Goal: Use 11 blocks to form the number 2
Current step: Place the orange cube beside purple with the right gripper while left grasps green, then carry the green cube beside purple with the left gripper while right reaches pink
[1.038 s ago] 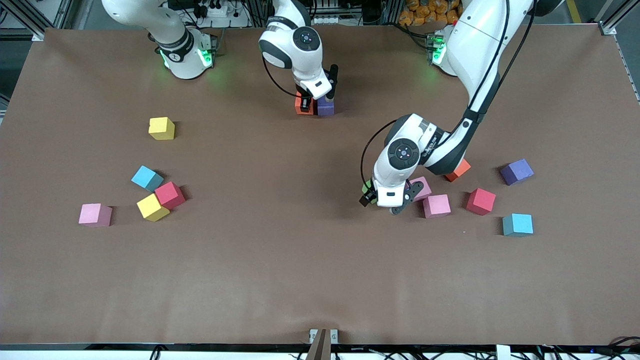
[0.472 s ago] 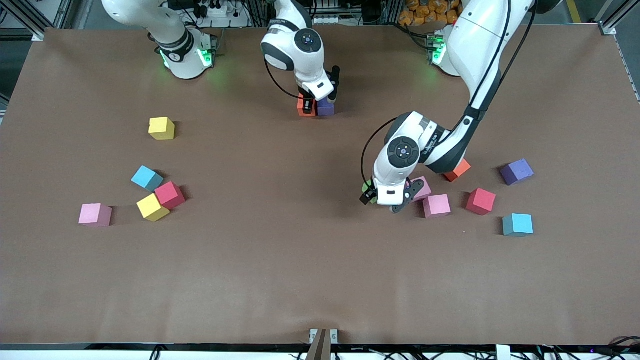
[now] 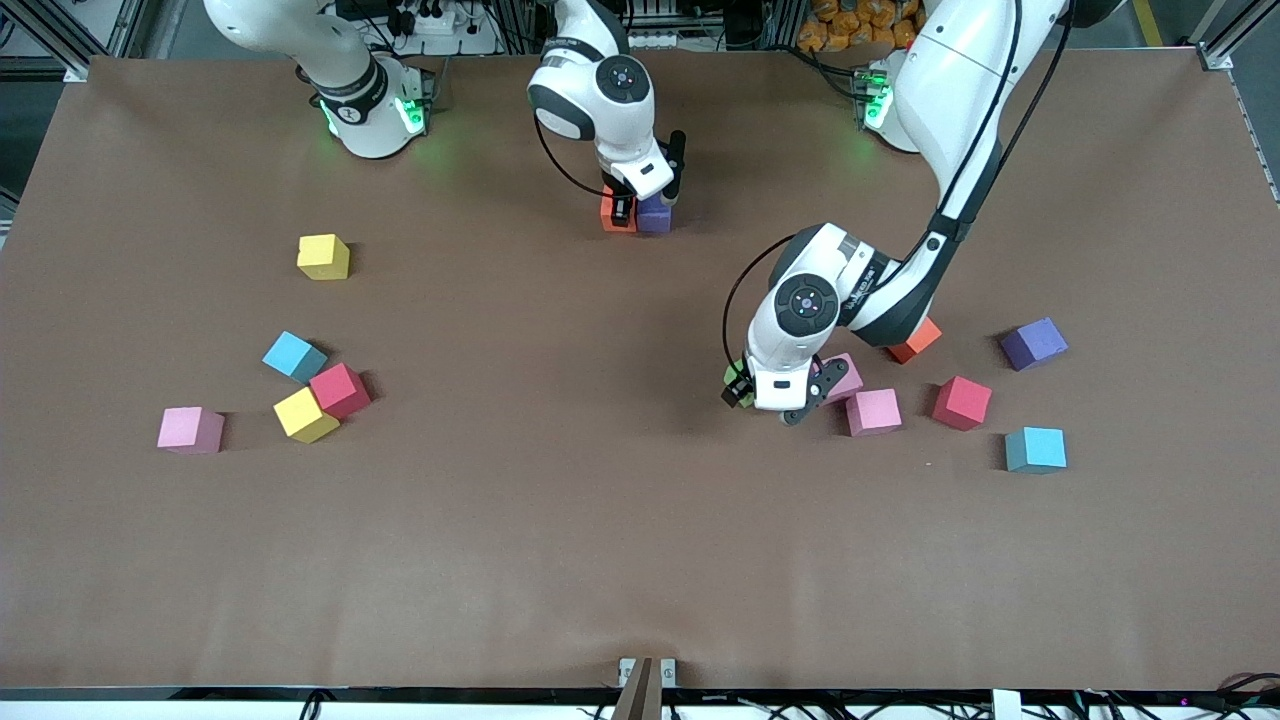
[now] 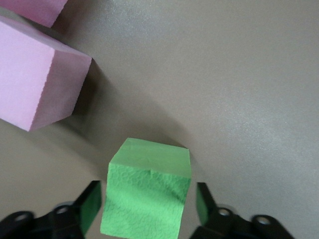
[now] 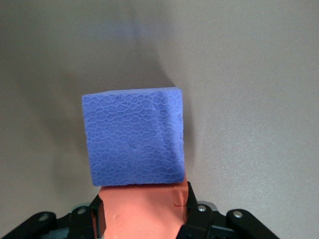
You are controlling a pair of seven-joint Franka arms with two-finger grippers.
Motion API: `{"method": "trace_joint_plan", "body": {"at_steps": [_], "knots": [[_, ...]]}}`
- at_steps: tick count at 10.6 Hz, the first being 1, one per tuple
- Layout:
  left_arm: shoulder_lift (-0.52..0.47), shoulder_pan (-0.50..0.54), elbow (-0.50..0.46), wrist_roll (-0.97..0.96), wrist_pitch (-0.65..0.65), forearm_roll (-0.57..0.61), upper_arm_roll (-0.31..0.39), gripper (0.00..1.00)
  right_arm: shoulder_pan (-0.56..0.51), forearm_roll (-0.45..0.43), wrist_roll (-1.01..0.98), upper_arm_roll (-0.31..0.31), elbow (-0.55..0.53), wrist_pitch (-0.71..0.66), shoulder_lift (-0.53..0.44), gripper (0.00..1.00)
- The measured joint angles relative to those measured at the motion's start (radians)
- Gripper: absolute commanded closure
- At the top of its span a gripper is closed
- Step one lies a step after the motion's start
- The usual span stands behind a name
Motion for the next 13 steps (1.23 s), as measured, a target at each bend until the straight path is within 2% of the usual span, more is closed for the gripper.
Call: {"method": "trace_joint_plan", "body": {"at_steps": [2,3,7,11,13], "knots": [[0.004,-0.001,-0.002,0.005,0.0,0.0,0.0,0.61,0.003,-0.001,0.012,0.0,0.01,0.008,0.014,0.0],[0.002,-0.001,-0.002,0.017,-0.001,0.0,0.0,0.63,0.003,-0.001,0.014,0.0,0.015,0.013,0.021,0.0],[-0.033,0.011,0.015,0.177,-0.034,0.0,0.003,0.63,0.003,-0.001,0.016,-0.004,0.032,-0.004,0.017,0.0],[-0.163,0.058,0.018,0.507,-0.227,0.0,0.012,0.61,0.003,-0.001,0.016,-0.004,0.04,-0.117,-0.046,0.0],[-0.196,0.066,0.017,0.667,-0.318,0.0,0.016,0.61,0.001,-0.001,0.018,-0.005,0.041,-0.162,-0.085,0.0]]}}
